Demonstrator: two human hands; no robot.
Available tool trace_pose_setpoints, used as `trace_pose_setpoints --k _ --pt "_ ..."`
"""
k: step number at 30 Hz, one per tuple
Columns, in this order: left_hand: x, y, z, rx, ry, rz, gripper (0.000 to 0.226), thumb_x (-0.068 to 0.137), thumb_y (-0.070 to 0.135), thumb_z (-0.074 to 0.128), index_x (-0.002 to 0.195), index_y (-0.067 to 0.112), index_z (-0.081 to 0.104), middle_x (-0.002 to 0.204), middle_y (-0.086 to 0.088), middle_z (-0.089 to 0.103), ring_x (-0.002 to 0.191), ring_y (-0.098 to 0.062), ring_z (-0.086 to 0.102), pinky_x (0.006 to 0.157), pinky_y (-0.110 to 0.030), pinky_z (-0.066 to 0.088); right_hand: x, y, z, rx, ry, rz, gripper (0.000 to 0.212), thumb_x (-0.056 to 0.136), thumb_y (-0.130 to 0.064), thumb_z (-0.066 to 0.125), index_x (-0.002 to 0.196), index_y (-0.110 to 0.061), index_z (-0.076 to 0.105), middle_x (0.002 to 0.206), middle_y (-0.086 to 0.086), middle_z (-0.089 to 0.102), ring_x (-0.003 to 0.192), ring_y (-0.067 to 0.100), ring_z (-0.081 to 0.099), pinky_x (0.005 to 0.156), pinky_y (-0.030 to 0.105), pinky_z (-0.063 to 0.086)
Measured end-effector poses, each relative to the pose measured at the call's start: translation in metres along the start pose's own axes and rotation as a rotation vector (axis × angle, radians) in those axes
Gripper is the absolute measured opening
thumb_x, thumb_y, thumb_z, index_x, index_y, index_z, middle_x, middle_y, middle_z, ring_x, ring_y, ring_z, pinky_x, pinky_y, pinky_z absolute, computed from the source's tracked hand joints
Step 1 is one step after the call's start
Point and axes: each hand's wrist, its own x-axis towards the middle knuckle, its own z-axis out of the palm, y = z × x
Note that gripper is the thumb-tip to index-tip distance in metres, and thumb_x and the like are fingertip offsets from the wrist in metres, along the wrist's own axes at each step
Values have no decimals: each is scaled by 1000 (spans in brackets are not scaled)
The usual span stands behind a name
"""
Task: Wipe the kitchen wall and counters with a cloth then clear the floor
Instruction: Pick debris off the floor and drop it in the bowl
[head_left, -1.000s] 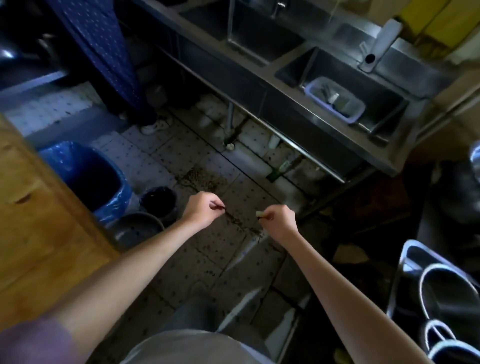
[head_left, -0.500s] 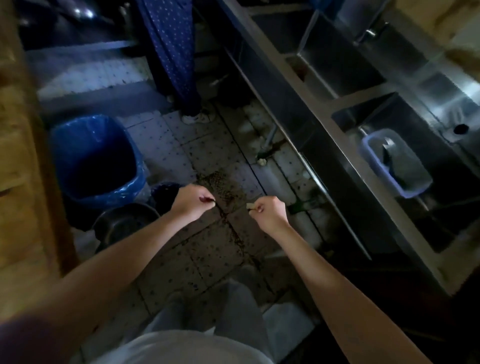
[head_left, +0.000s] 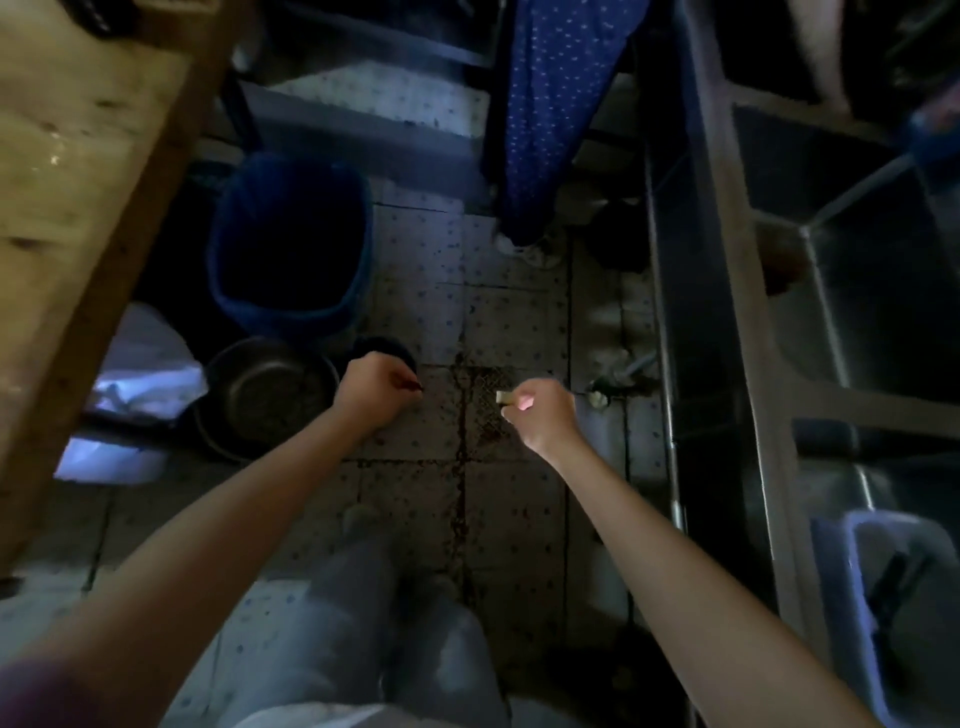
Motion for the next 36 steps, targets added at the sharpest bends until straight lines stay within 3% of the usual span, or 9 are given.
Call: trace_pose_setpoints --k 5,11,18,22,25,27,30,32,36 --pt "37 -11 -6 -54 29 -105 14 82 16 71 95 12 73 98 -5 70 92 -16 63 84 -27 50 57 -28 4 -45 -59 -20 12 87 -16 66 92 -6 71 89 1 63 84 12 54 74 21 41" --pt "95 -49 -4 -156 42 -263 14 81 18 72 95 15 72 98 -3 70 90 -14 62 83 -28 52 129 -57 42 -40 -120 -71 6 85 -14 69 81 -10 68 82 0 61 83 13 55 82 24 47" --pt "154 -88 20 -301 37 -487 6 80 15 73 82 19 69 101 -3 69 100 -18 62 95 -33 49 212 -75 97 -125 -232 -133 9 84 -15 70 77 -15 64 83 1 61 82 14 56 76 21 43" --pt "176 -112 37 -323 84 -528 19 82 16 71 101 14 71 103 -1 68 97 -16 62 86 -24 46 254 -78 129 -173 -295 -175 20 84 -13 68 66 -14 59 74 1 58 77 16 53 68 20 38" --pt "187 -127 51 -382 115 -534 24 82 11 70 106 9 70 105 -5 69 96 -17 63 80 -20 43 279 -78 151 -142 -358 -130 3 84 -10 67 86 -10 65 86 1 57 85 15 50 75 23 42" --pt "194 -134 59 -486 131 -576 25 84 6 67 108 4 68 103 -9 68 89 -17 63 74 -18 45 294 -76 169 39 -396 17 6 83 -2 64 88 -6 63 95 6 61 88 19 54 80 32 50" --pt "200 -139 65 -639 161 -672 26 87 2 62 113 -3 64 84 -8 63 65 -10 54 50 -6 43 307 -78 187 427 -440 283 28 88 10 37 65 -2 49 76 15 54 70 26 52 69 37 50" --pt "202 -142 69 -675 173 -697 25 89 1 58 114 -4 63 76 -5 60 62 -10 51 46 -5 40 313 -78 189 487 -502 314 36 88 15 33 60 -4 46 68 12 48 65 23 47 73 37 45" --pt "204 -148 74 -672 212 -729 21 90 6 59 109 3 68 85 -10 65 59 -10 52 48 -8 42 315 -82 192 539 -549 300 60 91 6 30 36 -10 47 51 10 44 58 21 40 84 32 38"
